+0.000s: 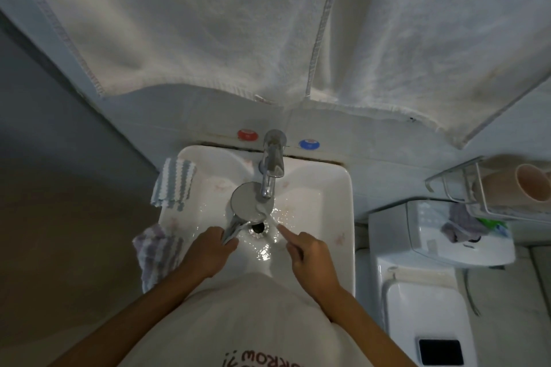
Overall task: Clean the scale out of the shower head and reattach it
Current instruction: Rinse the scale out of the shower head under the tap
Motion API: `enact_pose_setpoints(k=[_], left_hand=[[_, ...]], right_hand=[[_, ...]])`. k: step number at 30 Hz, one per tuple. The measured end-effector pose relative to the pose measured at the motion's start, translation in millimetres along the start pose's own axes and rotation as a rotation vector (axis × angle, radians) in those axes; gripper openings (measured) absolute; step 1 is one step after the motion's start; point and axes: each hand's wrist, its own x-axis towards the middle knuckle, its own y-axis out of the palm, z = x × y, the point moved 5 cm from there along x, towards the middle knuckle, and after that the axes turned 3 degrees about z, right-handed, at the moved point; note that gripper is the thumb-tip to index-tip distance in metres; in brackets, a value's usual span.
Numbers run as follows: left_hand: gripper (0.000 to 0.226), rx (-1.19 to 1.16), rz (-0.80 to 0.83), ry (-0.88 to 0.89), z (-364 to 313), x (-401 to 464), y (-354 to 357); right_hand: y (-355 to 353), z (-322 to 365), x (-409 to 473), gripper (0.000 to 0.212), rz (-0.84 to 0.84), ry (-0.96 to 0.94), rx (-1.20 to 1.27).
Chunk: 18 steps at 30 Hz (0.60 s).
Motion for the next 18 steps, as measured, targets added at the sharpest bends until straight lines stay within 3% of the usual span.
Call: enact_pose_setpoints(k=[5,9,13,18], left_hand=[[0.034,-0.105,-0.020,-0.062,0,0,-3],[0.033,-0.125,-0.015,-0.060,-3,-2,-4],[0.032,-0.144,-0.005,-0.067,-4,-3,-4],[0.031,-0.116,0.022,-0.046,-7,-5,-3]], right_hand=[[-4,-6,2,0.050,-0.060,0.047,-0.024],[1,2,-2,0.048,0.022,-0.028,0.011],[-4,-6,3,0.049,-0.050,0.041,-0.012],[3,4,-1,0.049,0.044,-0.049,-0.004]])
